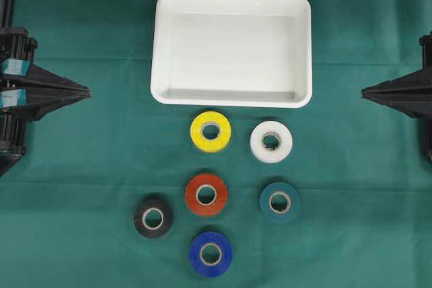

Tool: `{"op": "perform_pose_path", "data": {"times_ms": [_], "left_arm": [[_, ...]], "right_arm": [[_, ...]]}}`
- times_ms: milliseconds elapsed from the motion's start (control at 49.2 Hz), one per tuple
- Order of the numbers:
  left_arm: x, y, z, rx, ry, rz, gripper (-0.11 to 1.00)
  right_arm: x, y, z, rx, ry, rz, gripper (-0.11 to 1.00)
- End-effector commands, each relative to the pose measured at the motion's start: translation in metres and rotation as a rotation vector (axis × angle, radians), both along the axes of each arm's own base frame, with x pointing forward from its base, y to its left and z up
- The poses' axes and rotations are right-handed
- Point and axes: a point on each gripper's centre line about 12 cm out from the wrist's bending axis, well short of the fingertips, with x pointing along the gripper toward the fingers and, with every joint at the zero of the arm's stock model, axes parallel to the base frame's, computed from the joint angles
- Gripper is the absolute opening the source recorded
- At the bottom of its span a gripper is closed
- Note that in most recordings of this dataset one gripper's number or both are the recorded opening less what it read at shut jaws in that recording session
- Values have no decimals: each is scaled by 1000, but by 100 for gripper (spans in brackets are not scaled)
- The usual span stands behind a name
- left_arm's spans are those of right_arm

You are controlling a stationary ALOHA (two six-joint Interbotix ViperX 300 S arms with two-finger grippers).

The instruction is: Pick up the tape from a random location and place it into the white case.

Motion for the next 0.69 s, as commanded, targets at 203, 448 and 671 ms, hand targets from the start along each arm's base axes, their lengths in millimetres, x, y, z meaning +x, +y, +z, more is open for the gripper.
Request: {"op": "perform_pose_path", "data": {"times_ms": [203, 448, 671], "left_arm": [[3, -2, 4, -6, 22, -12, 1], [3, -2, 3, 0, 31, -11, 1], [3, -2, 4, 3, 29, -11, 3]], "right_arm": [[8, -1, 8, -2, -3, -5, 0], [8, -1, 7, -5, 2, -5, 0], [9, -1, 8, -1, 26, -4, 0]]}}
